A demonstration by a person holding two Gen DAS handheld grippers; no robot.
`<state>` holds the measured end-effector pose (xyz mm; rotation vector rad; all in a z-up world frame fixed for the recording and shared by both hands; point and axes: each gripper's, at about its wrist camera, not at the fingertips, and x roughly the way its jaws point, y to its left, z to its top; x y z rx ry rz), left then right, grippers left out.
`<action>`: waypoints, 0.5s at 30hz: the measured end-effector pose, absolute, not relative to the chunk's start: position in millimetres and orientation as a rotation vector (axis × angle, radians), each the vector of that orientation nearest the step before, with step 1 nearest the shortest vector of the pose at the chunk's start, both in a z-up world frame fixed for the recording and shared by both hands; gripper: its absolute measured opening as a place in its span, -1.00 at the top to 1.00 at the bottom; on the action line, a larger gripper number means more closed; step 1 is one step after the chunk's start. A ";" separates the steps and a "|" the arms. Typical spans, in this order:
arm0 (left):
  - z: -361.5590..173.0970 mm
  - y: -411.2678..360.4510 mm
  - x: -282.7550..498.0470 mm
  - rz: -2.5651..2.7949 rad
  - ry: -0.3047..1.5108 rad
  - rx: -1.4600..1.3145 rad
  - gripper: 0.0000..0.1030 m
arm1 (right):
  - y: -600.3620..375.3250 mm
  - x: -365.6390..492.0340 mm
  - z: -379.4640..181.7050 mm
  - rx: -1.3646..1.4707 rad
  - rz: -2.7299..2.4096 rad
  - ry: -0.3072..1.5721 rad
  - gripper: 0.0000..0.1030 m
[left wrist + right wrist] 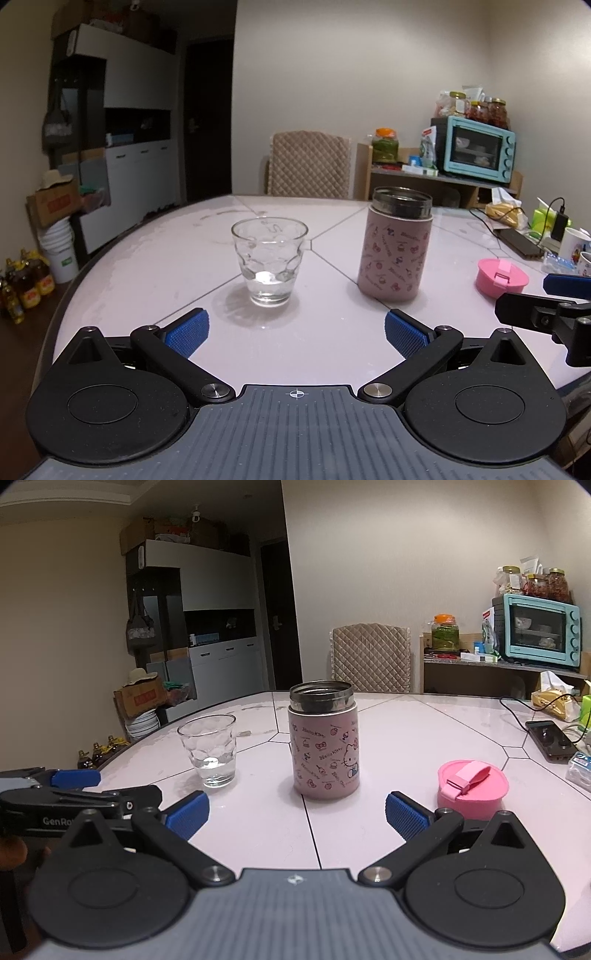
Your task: Unscrew bottle cap and pour
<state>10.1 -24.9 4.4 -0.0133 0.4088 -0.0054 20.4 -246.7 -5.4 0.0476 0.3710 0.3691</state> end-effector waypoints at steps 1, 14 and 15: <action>4.6 -25.4 9.2 -0.008 0.407 -0.013 -1.00 | -248.1 18.3 -5.3 0.046 0.365 0.368 -1.00; 5.3 -40.5 -2.1 -0.038 0.391 -0.003 -1.00 | -260.1 4.5 -1.3 0.056 0.341 0.346 -1.00; 5.4 -40.8 -2.3 -0.038 0.390 -0.003 -1.00 | -261.2 4.1 -1.7 0.060 0.340 0.347 -1.00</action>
